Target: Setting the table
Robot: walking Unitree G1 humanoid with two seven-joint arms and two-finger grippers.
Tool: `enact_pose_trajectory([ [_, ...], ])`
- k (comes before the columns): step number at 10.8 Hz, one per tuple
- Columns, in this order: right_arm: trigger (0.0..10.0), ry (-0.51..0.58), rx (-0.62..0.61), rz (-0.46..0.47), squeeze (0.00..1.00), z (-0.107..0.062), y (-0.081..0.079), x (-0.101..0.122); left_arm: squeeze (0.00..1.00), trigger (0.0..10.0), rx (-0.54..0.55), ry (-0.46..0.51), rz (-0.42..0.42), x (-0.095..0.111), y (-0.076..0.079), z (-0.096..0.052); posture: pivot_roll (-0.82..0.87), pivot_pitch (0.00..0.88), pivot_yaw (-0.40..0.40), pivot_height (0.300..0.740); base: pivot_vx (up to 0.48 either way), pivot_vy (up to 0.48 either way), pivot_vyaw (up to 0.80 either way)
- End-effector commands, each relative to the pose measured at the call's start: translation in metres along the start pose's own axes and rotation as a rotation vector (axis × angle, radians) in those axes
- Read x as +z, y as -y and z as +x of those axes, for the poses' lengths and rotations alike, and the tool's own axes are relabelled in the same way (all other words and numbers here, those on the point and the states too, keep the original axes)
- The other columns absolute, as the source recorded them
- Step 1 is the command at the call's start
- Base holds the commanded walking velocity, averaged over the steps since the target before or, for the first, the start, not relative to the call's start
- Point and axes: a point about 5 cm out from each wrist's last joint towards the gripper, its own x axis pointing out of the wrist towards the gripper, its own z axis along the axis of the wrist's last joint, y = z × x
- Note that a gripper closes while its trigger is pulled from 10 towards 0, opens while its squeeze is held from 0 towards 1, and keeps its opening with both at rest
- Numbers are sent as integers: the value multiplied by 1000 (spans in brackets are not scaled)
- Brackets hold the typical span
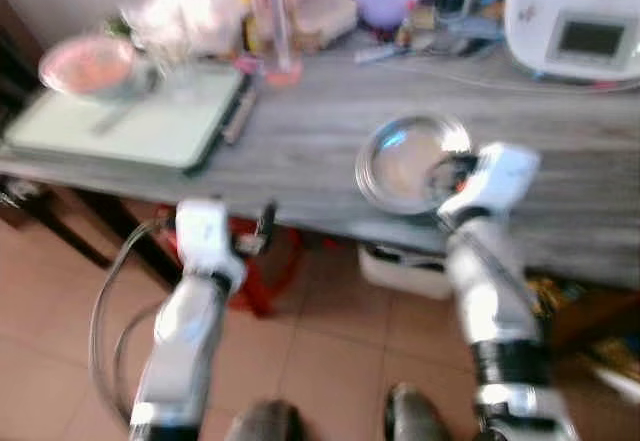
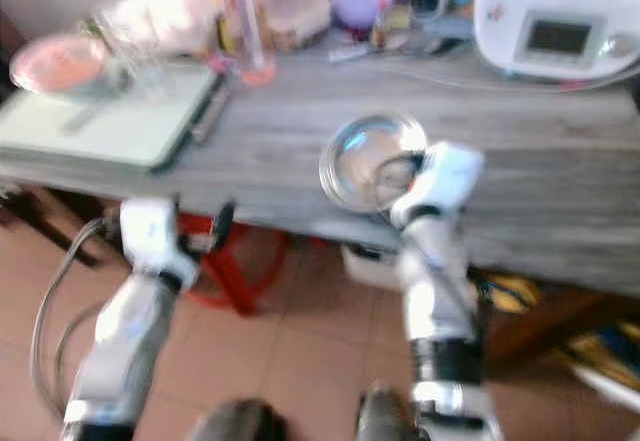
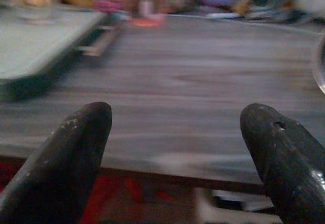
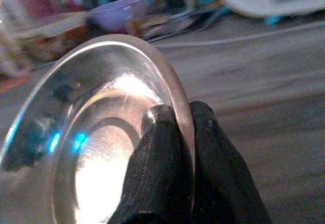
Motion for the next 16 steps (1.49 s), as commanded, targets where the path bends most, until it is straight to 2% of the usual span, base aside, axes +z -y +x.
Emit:
enact_pose_trajectory([
  [1,10000,-50,-15,-1,0,-1,-3,-9,0,10000,54,-26,0,-4,-13,-7,18,106,67,740,0,0,0],
  [2,10000,-102,-102,2,0,-3,7,-17,0,10000,108,-80,-8,-13,-23,-15,19,108,67,740,0,0,0],
  [4,10000,-148,-124,1,0,-5,12,-24,0,10000,153,-114,-13,-18,-32,-22,26,121,71,740,0,0,0],
  [6,10000,-170,-146,58,0,4,13,-22,0,10000,147,-122,-12,-17,-32,-23,27,126,72,740,0,0,0],
  [8,10000,-214,-158,100,0,17,11,-21,0,10000,122,-130,-7,-17,-28,-23,32,133,73,740,0,0,0],
  [11,10000,-335,-104,165,0,21,-4,-31,0,10000,108,-132,1,-15,-28,-22,36,138,73,740,0,0,0],
  [12,10000,-364,-70,188,1000,22,-8,-33,0,10000,105,-133,2,-15,-27,-21,34,137,74,740,0,0,0],
  [16,10000,-283,-35,198,1000,33,-12,-17,0,10000,96,-130,2,-14,-24,-20,33,141,73,740,0,0,0],
])
